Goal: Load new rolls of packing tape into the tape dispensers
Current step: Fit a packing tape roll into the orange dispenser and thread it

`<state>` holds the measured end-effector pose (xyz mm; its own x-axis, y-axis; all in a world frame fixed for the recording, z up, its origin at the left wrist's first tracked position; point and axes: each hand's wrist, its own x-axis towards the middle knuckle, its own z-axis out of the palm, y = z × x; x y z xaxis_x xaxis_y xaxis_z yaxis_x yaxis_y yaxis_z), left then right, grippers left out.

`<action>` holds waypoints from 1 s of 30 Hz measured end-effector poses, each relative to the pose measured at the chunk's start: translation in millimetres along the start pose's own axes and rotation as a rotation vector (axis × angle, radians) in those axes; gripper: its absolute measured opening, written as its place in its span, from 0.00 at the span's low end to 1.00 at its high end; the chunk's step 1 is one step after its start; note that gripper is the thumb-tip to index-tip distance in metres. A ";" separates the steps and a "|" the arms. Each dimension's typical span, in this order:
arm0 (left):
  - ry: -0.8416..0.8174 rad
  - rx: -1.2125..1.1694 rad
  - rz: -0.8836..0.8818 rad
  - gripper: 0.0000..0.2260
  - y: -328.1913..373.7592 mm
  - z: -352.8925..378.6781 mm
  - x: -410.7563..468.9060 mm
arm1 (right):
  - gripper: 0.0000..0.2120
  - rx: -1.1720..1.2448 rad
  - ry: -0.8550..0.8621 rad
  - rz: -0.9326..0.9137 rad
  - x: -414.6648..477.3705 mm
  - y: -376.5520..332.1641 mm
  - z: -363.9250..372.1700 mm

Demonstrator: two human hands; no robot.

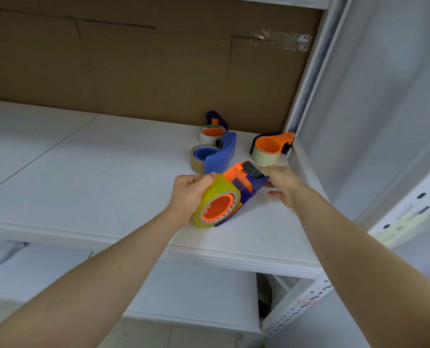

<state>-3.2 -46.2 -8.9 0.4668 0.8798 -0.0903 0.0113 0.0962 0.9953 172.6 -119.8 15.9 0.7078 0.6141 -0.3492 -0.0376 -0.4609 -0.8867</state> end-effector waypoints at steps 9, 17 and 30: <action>0.039 -0.033 0.014 0.13 -2.6 -2.1 0.3 | 0.10 0.197 -0.179 0.079 -4.7 27.0 18.0; 0.030 -0.027 0.021 0.13 0.8 0.8 -2.0 | 0.11 0.180 -0.040 -0.164 -16.1 -21.8 12.2; 0.062 0.021 0.019 0.13 1.6 5.0 -2.1 | 0.08 0.304 0.010 -0.153 -23.7 -8.4 17.4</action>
<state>0.2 -50.2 -6.9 0.4118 0.9084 -0.0731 0.0215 0.0705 0.9973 143.8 -119.4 26.4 0.7280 0.6548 -0.2033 -0.1376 -0.1509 -0.9789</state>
